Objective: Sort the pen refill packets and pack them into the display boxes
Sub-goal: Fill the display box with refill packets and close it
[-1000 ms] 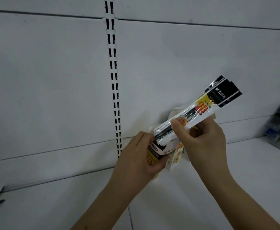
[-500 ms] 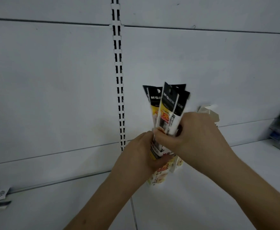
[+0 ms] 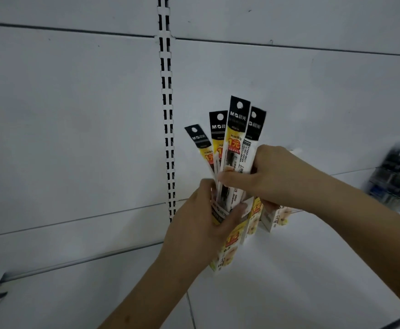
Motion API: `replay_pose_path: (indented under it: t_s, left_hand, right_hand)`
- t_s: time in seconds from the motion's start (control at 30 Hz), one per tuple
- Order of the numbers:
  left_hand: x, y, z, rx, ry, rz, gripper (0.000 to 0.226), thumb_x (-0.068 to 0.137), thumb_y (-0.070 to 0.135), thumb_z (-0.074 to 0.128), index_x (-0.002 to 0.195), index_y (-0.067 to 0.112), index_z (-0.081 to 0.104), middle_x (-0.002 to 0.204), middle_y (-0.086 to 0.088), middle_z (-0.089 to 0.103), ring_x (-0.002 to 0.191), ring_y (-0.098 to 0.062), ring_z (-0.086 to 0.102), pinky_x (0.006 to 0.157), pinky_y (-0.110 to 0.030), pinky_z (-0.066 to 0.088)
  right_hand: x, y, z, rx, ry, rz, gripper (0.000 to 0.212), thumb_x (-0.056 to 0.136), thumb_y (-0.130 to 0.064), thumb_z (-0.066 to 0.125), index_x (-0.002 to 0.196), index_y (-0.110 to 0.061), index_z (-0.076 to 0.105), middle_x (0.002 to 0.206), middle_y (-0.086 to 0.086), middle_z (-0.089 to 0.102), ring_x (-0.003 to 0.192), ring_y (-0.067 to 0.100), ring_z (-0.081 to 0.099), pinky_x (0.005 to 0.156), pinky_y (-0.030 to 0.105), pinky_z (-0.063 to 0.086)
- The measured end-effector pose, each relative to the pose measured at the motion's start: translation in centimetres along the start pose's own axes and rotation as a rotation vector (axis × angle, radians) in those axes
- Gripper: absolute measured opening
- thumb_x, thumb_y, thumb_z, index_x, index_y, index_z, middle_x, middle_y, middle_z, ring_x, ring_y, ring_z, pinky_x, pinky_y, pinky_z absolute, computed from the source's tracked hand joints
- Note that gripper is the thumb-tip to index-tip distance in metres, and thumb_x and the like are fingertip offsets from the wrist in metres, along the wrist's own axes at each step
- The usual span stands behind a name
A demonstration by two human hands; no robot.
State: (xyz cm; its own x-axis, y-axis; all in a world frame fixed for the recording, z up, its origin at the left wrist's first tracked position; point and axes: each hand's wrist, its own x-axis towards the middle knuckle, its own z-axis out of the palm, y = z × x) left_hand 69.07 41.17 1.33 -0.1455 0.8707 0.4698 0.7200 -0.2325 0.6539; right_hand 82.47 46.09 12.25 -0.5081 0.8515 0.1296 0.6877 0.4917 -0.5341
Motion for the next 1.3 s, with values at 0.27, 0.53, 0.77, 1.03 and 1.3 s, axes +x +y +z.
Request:
replay_pose_path:
  t_s: [0.27, 0.53, 0.77, 1.03, 1.3]
  left_hand:
    - [0.8, 0.1, -0.9, -0.223, -0.076, -0.039, 0.03, 0.093, 0.048, 0.05, 0.122, 0.041, 0.047, 0.088, 0.02, 0.064, 0.081, 0.006, 0.064, 0.07, -0.026, 0.059]
    - [2.1, -0.1, -2.2, -0.465, -0.295, -0.071, 0.022, 0.101, 0.02, 0.048, 0.101, 0.04, 0.056, 0.085, 0.011, 0.066, 0.074, 0.006, 0.061, 0.066, -0.014, 0.052]
    - [1.9, -0.4, -1.7, -0.516, -0.537, -0.016, 0.028, 0.086, 0.044, 0.055, 0.113, 0.04, 0.05, 0.093, 0.037, 0.066, 0.094, 0.016, 0.061, 0.073, -0.005, 0.047]
    - [1.7, -1.5, 0.3, -0.534, -0.448, -0.03, 0.051, 0.086, 0.048, 0.059, 0.13, 0.043, 0.032, 0.115, 0.016, 0.064, 0.103, 0.004, 0.064, 0.083, -0.02, 0.057]
    - [2.1, -2.5, 0.6, -0.559, -0.429, -0.068, 0.056, 0.088, 0.048, 0.065, 0.135, 0.039, 0.038, 0.121, 0.018, 0.064, 0.111, -0.001, 0.063, 0.088, -0.026, 0.056]
  right_hand:
    - [-0.5, -0.1, -1.0, 0.059, -0.265, -0.055, 0.032, 0.08, -0.056, 0.065, 0.106, -0.038, 0.067, 0.086, -0.011, 0.076, 0.054, 0.009, 0.069, 0.053, 0.017, 0.053]
    - [0.9, 0.3, -2.1, 0.217, -0.195, -0.101, 0.035, 0.077, -0.039, 0.076, 0.111, -0.034, 0.065, 0.108, -0.014, 0.069, 0.077, 0.008, 0.071, 0.065, 0.022, 0.054]
    - [1.9, -0.1, -2.4, 0.384, -0.23, -0.125, 0.046, 0.07, -0.048, 0.075, 0.112, -0.035, 0.062, 0.107, -0.001, 0.071, 0.079, 0.02, 0.064, 0.064, 0.022, 0.049]
    - [2.2, 1.5, -1.6, 0.26, -0.109, -0.194, 0.005, 0.088, -0.023, 0.068, 0.09, -0.02, 0.064, 0.098, 0.003, 0.074, 0.09, 0.017, 0.071, 0.066, 0.026, 0.058]
    - [3.4, 0.8, -1.6, 0.18, -0.173, -0.176, 0.018, 0.086, -0.029, 0.072, 0.098, -0.016, 0.068, 0.085, 0.01, 0.073, 0.056, 0.009, 0.06, 0.053, 0.015, 0.048]
